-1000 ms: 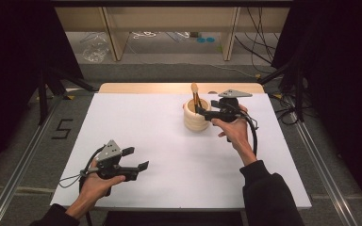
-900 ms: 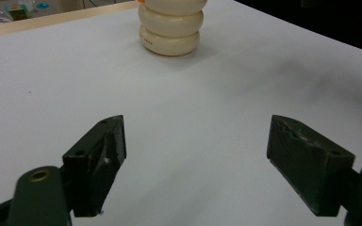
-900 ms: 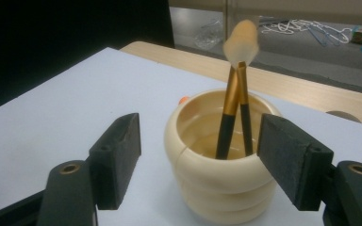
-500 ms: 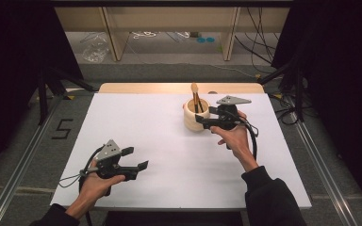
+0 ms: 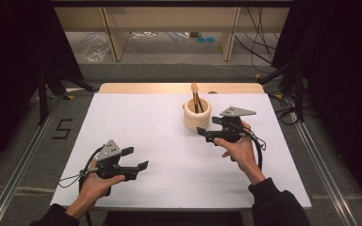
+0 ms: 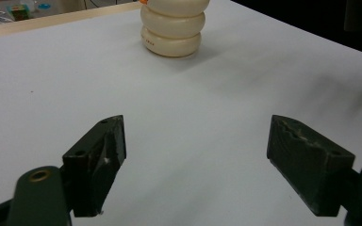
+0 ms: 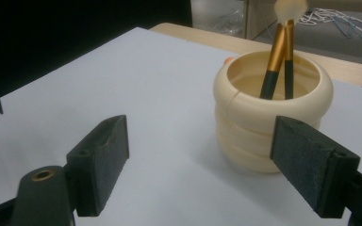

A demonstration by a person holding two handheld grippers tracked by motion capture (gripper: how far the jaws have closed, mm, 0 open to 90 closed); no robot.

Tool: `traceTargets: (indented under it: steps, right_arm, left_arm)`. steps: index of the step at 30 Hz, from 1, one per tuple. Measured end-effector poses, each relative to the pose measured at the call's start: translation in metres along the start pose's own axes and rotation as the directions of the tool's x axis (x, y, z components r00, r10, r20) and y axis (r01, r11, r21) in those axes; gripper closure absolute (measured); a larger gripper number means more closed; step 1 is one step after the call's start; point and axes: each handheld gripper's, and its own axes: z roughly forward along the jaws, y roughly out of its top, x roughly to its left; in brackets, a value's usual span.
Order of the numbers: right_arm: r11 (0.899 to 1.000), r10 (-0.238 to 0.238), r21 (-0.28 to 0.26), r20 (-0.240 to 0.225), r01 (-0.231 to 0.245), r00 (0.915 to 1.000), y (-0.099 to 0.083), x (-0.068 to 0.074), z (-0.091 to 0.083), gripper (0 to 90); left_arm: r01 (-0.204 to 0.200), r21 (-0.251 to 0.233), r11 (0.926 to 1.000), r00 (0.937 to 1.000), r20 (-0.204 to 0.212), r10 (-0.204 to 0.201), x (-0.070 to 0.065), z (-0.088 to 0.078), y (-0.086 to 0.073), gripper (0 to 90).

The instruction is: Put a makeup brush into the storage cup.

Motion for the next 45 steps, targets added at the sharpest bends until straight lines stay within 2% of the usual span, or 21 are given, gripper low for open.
traceTargets:
  steps: [3,6,7,9,15,16,18,20,22,23,33,36,38,39,41,43,45]
  right_arm:
    - [1.0,-0.006,0.004,-0.001,0.006,1.0,-0.005,0.004,-0.004,20.8]
    - [1.0,0.015,0.007,-0.025,-0.014,0.9996,-0.008,0.008,-0.008,20.8]
    - [1.0,0.009,0.013,-0.017,-0.008,0.9998,-0.009,0.009,-0.01,20.8]
    - [1.0,0.0,-0.01,-0.018,0.0,0.9998,-0.011,0.011,-0.013,20.8]
    - [1.0,0.01,-0.01,-0.056,-0.01,0.9984,-0.018,0.021,-0.024,19.8]
    - [1.0,0.008,-0.009,-0.048,-0.009,0.9988,-0.019,0.022,-0.025,19.6]
    - [1.0,0.015,-0.007,-0.06,-0.015,0.9981,-0.024,0.025,-0.028,19.1]
    - [0.999,0.017,-0.028,-0.072,-0.019,0.9973,-0.027,0.026,-0.03,18.9]
    - [0.999,0.022,-0.039,-0.075,-0.025,0.997,-0.03,0.027,-0.033,18.6]
    - [0.999,0.022,-0.025,-0.072,-0.024,0.9972,-0.031,0.028,-0.036,18.4]
    - [0.999,0.033,-0.012,-0.085,-0.034,0.9958,-0.048,0.035,-0.049,17.9]
    - [0.999,0.03,-0.019,-0.084,-0.031,0.996,-0.052,0.036,-0.053,17.9]
    - [0.998,0.035,-0.045,-0.089,-0.039,0.9955,-0.054,0.037,-0.054,18.0]
    - [0.999,0.03,-0.029,-0.078,-0.033,0.9965,-0.054,0.037,-0.056,17.9]
    - [0.998,0.038,-0.044,-0.088,-0.042,0.9954,-0.056,0.038,-0.057,17.9]
    - [0.999,0.036,-0.027,-0.085,-0.039,0.9957,-0.057,0.039,-0.059,17.9]
    - [0.998,0.038,-0.039,-0.089,-0.042,0.9953,-0.06,0.04,-0.059,17.9]
  left_arm:
    - [0.001,-0.001,1.0,1.0,0.0,-0.001,0.0,0.0,0.0,20.3]
    - [-0.001,-0.001,1.0,1.0,-0.002,0.001,0.0,0.0,0.0,20.3]
    - [-0.001,-0.001,1.0,1.0,-0.002,0.001,0.0,0.0,0.0,20.3]
    - [-0.001,-0.002,1.0,1.0,-0.002,0.001,0.0,0.0,0.0,20.3]
    - [-0.002,-0.004,1.0,1.0,-0.002,0.002,0.0,0.0,0.0,20.3]
    - [-0.004,-0.004,1.0,1.0,-0.002,0.004,0.0,0.0,0.0,20.3]
    - [-0.003,-0.008,1.0,1.0,0.002,0.003,0.0,0.0,0.0,20.2]
    - [-0.006,-0.008,1.0,1.0,0.003,0.006,0.0,0.0,0.0,20.2]
    - [-0.007,-0.005,1.0,1.0,-0.001,0.007,0.0,0.0,0.0,20.2]
    - [-0.007,-0.005,1.0,1.0,-0.001,0.007,0.0,0.0,0.0,20.2]
    - [-0.007,-0.006,1.0,1.0,0.001,0.007,0.0,0.0,0.0,20.2]
    - [-0.009,-0.002,1.0,1.0,-0.003,0.009,0.0,0.0,0.0,20.2]
    - [-0.008,-0.003,1.0,1.0,-0.002,0.008,-0.001,0.0,0.0,20.2]
    - [-0.008,-0.003,1.0,1.0,-0.002,0.008,-0.001,0.0,0.0,20.2]
    - [-0.009,-0.003,1.0,1.0,-0.003,0.009,-0.001,0.0,0.0,20.2]
    - [-0.009,-0.002,1.0,1.0,-0.003,0.009,-0.001,0.0,0.0,20.2]
    - [-0.009,-0.002,1.0,0.9999,-0.003,0.009,-0.001,0.0,0.0,20.2]
